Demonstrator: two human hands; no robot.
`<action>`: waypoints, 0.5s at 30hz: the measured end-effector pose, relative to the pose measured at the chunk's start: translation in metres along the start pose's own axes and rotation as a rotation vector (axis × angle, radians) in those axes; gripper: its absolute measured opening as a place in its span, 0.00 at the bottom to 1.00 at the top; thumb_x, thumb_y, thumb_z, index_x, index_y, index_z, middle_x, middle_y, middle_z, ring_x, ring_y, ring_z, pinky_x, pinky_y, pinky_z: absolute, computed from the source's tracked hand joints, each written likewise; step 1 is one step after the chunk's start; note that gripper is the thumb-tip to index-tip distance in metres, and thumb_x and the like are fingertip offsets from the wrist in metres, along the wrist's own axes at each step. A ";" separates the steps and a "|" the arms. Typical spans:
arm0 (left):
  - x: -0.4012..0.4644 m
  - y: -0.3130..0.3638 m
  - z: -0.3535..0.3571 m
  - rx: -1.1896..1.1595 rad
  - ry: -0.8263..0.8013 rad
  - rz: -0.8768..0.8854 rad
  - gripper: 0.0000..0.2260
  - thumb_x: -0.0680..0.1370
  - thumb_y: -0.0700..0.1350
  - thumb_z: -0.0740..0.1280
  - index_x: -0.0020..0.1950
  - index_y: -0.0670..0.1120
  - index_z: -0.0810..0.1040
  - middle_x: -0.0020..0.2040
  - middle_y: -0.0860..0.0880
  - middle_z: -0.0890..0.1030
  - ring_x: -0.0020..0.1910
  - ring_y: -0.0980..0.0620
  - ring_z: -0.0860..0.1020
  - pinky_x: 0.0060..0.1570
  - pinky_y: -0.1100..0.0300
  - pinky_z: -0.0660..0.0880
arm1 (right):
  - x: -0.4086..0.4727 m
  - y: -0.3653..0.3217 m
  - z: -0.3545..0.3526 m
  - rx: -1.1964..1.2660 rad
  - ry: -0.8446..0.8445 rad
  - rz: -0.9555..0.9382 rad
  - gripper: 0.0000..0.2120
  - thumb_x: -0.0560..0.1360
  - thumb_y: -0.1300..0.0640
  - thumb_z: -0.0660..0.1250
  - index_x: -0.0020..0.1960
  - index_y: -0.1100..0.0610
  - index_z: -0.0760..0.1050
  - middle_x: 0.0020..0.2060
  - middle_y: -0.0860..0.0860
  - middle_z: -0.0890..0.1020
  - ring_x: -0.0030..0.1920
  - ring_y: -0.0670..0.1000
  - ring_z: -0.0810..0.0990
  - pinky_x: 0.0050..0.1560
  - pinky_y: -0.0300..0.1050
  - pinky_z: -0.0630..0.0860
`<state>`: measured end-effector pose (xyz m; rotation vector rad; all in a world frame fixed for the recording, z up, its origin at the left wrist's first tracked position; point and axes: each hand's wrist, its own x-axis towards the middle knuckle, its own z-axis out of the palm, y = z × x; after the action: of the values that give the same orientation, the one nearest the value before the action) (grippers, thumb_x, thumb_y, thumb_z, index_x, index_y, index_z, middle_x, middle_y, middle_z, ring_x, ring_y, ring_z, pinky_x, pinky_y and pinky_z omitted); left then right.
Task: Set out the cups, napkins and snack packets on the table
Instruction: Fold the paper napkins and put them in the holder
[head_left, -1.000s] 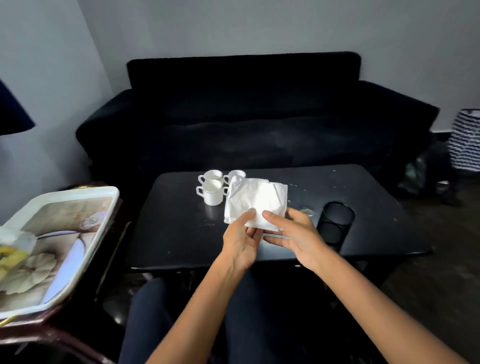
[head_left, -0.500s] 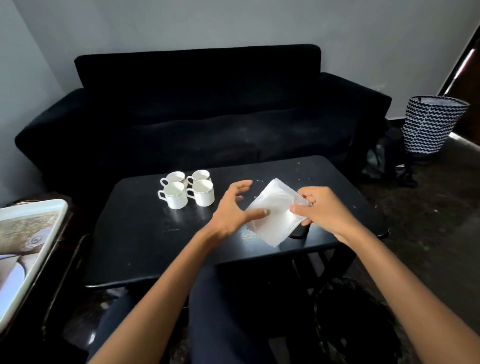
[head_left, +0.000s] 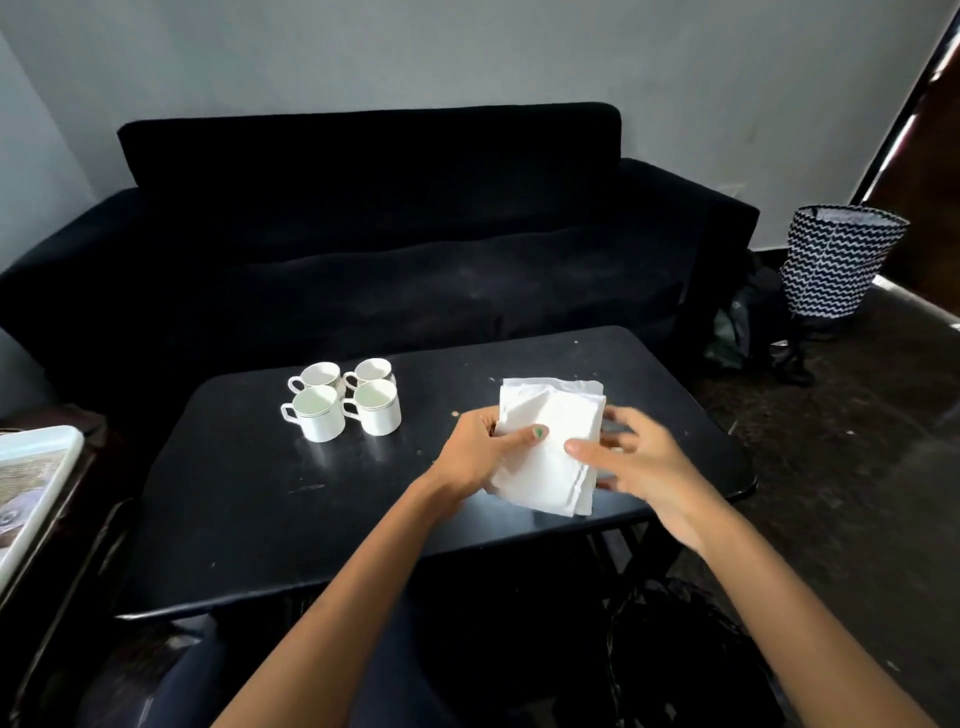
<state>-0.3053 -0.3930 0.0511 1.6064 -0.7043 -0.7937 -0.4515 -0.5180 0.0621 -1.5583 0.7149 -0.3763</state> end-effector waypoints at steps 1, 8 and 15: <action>0.002 -0.001 0.004 0.004 -0.015 -0.008 0.05 0.75 0.47 0.71 0.46 0.47 0.81 0.42 0.47 0.85 0.35 0.53 0.81 0.28 0.62 0.73 | 0.001 0.007 0.001 0.008 -0.005 0.025 0.22 0.65 0.58 0.77 0.56 0.49 0.74 0.45 0.50 0.85 0.47 0.50 0.84 0.48 0.49 0.81; 0.030 -0.009 0.026 -0.096 0.040 -0.053 0.06 0.75 0.39 0.70 0.50 0.39 0.81 0.44 0.47 0.84 0.36 0.57 0.82 0.34 0.63 0.79 | 0.028 0.028 0.001 -0.060 0.295 -0.036 0.07 0.68 0.67 0.69 0.42 0.71 0.75 0.32 0.65 0.79 0.34 0.53 0.75 0.35 0.45 0.68; 0.067 -0.017 0.036 0.079 0.205 -0.007 0.04 0.75 0.36 0.69 0.48 0.41 0.81 0.44 0.46 0.84 0.40 0.52 0.81 0.39 0.65 0.77 | 0.066 0.023 0.002 -0.248 0.552 -0.170 0.14 0.67 0.66 0.67 0.31 0.59 0.62 0.26 0.52 0.62 0.29 0.49 0.57 0.27 0.42 0.52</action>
<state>-0.2947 -0.4646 0.0215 1.7343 -0.5890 -0.6023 -0.4055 -0.5581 0.0277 -1.7723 1.0863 -0.8929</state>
